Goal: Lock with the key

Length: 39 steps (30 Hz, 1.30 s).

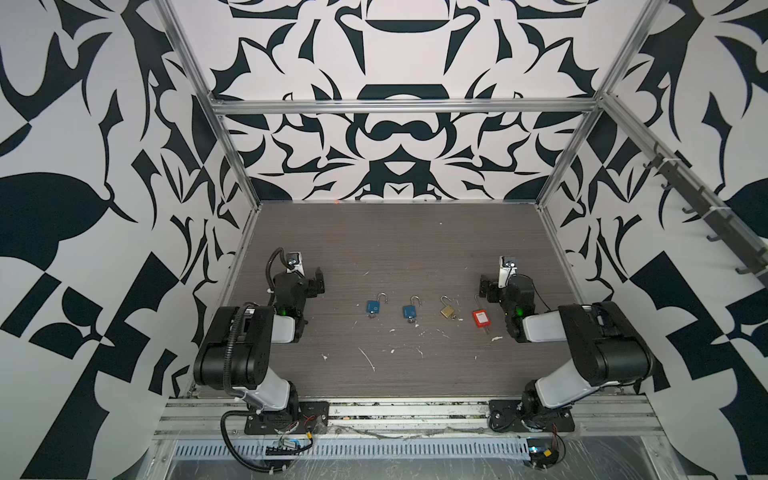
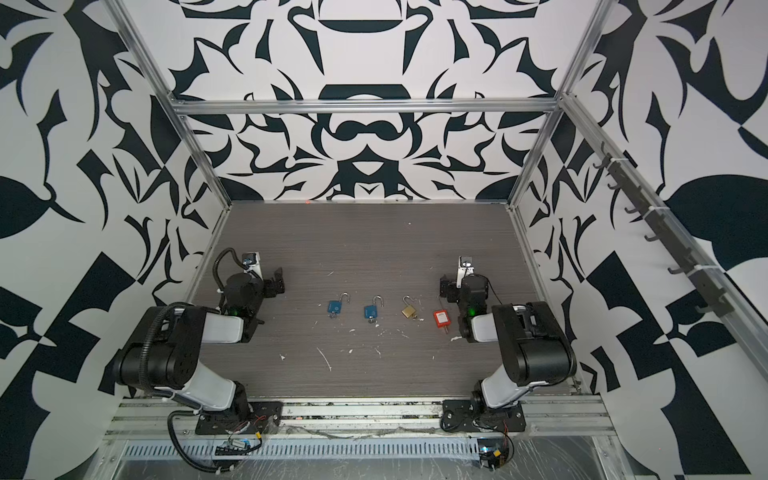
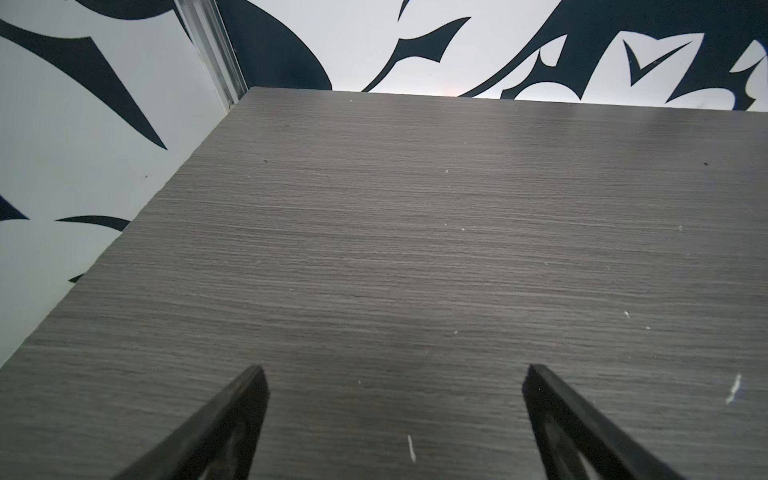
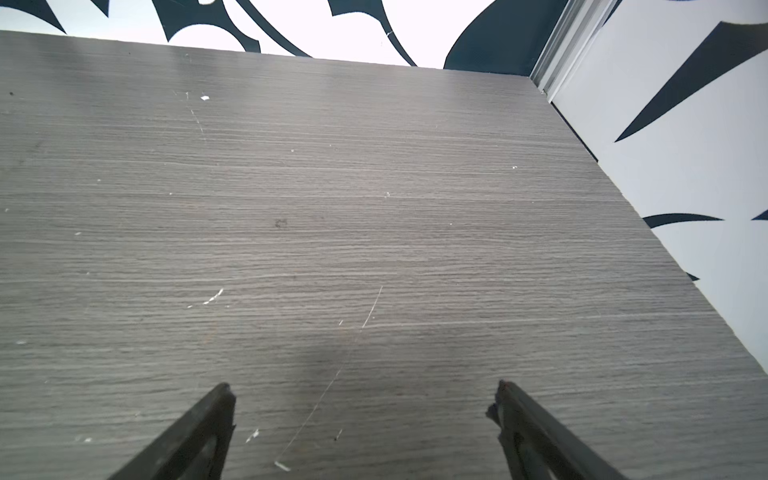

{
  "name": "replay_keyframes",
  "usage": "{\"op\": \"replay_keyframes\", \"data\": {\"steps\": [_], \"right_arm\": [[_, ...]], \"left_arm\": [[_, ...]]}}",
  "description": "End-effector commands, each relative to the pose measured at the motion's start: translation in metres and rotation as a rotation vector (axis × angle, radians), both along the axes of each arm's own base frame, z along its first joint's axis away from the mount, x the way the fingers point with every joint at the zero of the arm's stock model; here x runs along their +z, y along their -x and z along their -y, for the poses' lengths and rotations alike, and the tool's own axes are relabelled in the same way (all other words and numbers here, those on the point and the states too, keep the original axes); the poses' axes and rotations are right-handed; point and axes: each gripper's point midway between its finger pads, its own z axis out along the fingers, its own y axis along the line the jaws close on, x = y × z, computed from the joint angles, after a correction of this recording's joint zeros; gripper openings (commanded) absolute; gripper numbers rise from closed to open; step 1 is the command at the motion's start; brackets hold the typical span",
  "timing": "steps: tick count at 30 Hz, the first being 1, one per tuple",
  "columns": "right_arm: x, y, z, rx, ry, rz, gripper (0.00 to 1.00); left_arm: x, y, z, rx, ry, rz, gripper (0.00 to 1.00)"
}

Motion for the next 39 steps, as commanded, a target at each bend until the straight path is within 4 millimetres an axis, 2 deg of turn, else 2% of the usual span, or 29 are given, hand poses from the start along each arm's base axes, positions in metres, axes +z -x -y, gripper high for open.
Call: {"op": "replay_keyframes", "data": {"steps": [1, 33, 36, 39], "right_arm": [[0.017, -0.008, 0.0, -0.001, -0.009, 0.055, 0.99], [0.017, -0.009, 0.001, -0.002, -0.012, 0.049, 0.99], [0.035, -0.011, 0.0, -0.03, 0.012, 0.06, 1.0], [0.071, -0.012, 0.01, -0.155, 0.089, 0.041, 1.0]], "left_arm": [[0.004, -0.002, 0.005, -0.026, -0.003, 0.015, 1.0], [0.003, -0.003, 0.006, -0.031, -0.004, 0.004, 1.0], [0.018, -0.003, 0.011, -0.054, -0.029, -0.001, 0.99], [0.057, 0.002, 0.001, 0.057, 0.021, -0.074, 0.99]]}}
